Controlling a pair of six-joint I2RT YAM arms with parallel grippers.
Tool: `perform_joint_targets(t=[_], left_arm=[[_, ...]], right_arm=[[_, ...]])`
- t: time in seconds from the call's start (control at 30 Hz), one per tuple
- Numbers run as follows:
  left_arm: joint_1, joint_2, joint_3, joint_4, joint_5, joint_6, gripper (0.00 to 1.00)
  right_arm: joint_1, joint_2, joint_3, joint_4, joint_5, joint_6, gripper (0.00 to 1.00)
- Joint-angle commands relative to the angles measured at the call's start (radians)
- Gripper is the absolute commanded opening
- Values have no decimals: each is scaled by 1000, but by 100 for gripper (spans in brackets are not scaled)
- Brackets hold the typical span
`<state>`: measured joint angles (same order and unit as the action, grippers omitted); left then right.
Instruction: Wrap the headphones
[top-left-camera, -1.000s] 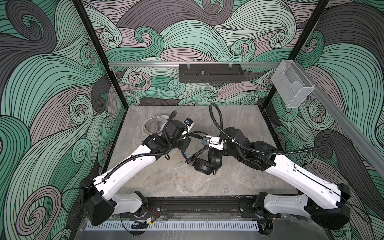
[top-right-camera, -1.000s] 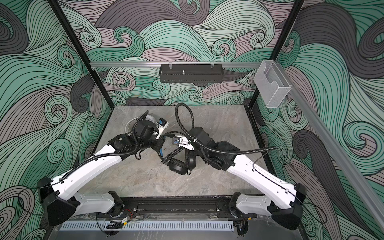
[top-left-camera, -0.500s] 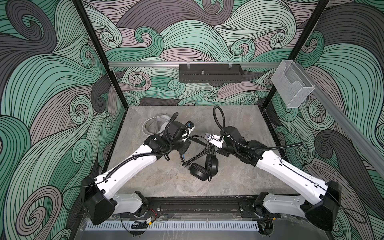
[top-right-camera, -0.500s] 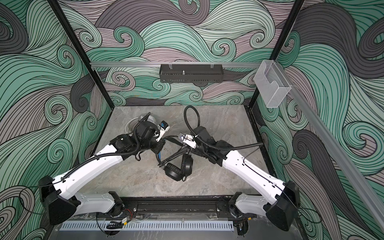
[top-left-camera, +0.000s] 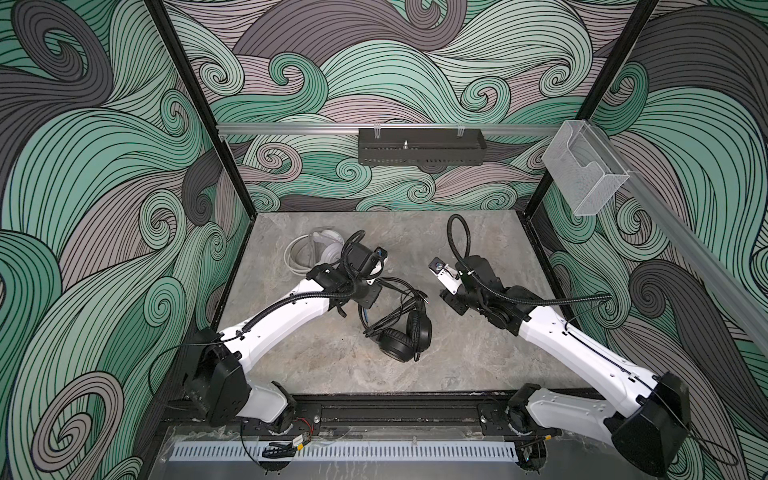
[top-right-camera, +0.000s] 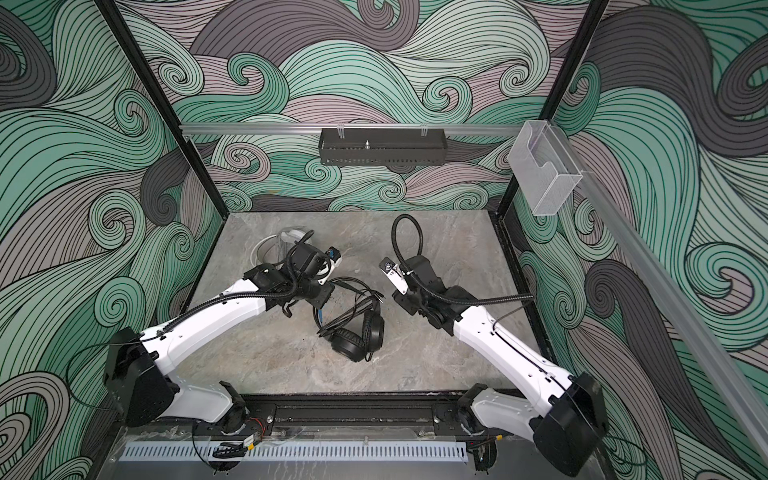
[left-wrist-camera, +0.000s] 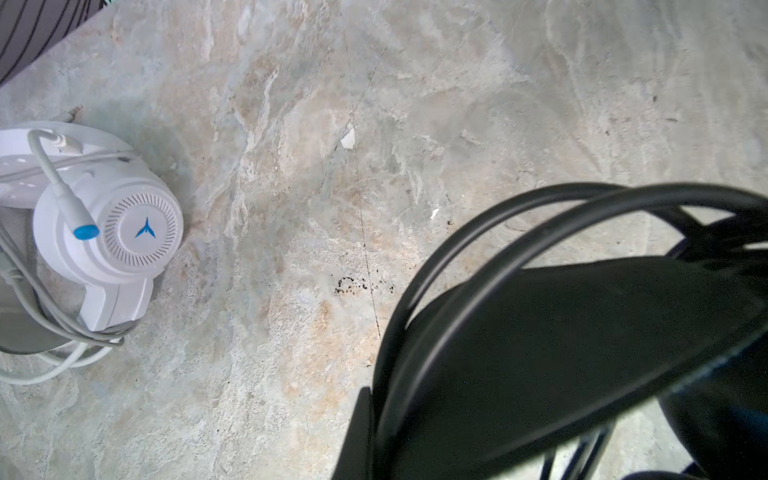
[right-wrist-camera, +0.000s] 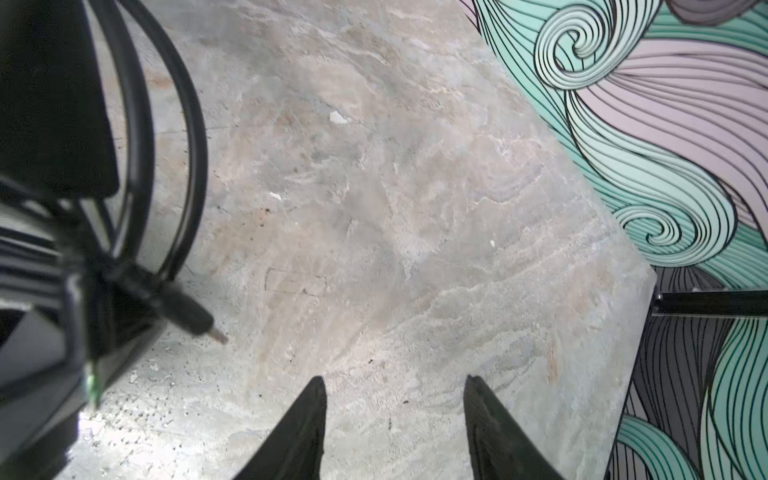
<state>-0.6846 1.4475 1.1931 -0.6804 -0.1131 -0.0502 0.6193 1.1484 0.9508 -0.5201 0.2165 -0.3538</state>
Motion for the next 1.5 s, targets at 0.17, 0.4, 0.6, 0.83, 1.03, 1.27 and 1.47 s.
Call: perform_joint_targets(t=[0.17, 0.4, 0.6, 0.83, 1.03, 1.27, 1.47], left_arm=[[57, 227, 200, -50, 0, -191, 0], [118, 569, 531, -67, 52, -352, 0], [153, 787, 745, -68, 20, -421, 0], [188, 865, 794, -48, 44, -450, 9], [181, 819, 781, -43, 60, -401, 53], [140, 602, 606, -28, 49, -286, 94], [30, 272, 249, 74, -19, -216, 96]], right_arm=[[-116, -78, -42, -30, -42, 234, 70], [-124, -119, -30, -37, -18, 274, 95], [-124, -170, -59, -40, -19, 285, 99], [-127, -206, -81, -32, -12, 293, 99], [-134, -274, -127, 67, 23, 334, 99], [-163, -348, -244, 256, 175, 415, 100], [-210, -297, -400, 467, 360, 491, 100]])
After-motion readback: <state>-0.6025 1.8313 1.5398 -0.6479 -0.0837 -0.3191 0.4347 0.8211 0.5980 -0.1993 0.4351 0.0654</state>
